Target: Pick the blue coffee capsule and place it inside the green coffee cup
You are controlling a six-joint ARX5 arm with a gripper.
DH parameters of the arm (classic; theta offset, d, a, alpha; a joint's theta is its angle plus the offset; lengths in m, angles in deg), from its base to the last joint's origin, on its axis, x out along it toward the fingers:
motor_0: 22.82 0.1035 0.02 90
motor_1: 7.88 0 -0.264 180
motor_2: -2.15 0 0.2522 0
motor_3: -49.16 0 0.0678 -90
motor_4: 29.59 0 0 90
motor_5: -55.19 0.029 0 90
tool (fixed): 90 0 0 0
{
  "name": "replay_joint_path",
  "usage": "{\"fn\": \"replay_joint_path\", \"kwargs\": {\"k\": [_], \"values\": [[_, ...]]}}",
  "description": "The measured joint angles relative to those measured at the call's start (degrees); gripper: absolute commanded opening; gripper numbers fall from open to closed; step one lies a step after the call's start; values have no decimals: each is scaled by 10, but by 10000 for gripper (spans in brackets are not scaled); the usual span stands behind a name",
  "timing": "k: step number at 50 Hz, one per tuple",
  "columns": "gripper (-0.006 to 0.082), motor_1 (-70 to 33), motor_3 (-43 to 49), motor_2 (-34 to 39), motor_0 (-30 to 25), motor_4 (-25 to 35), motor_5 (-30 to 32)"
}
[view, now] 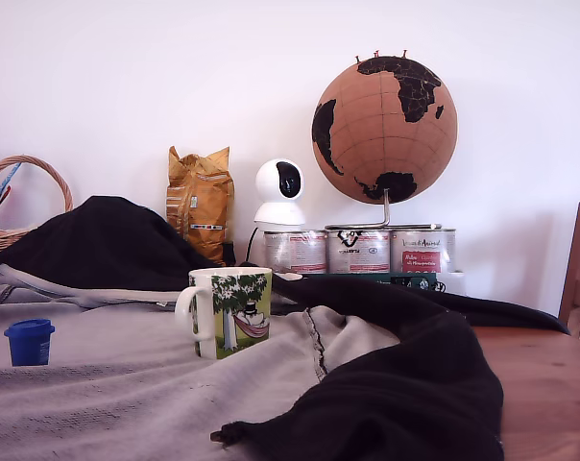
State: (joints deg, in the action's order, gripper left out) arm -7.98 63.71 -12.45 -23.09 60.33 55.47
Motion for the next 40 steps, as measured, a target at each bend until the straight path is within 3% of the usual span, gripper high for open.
{"fn": "replay_joint_path", "kwargs": {"k": [8, 25, 40], "values": [[-21, 3, 27, -24, 16, 101, -67], [-21, -6, -49, -44, 16, 138, -91], [-21, -166, -69, -44, -21, 176, -120]]}}
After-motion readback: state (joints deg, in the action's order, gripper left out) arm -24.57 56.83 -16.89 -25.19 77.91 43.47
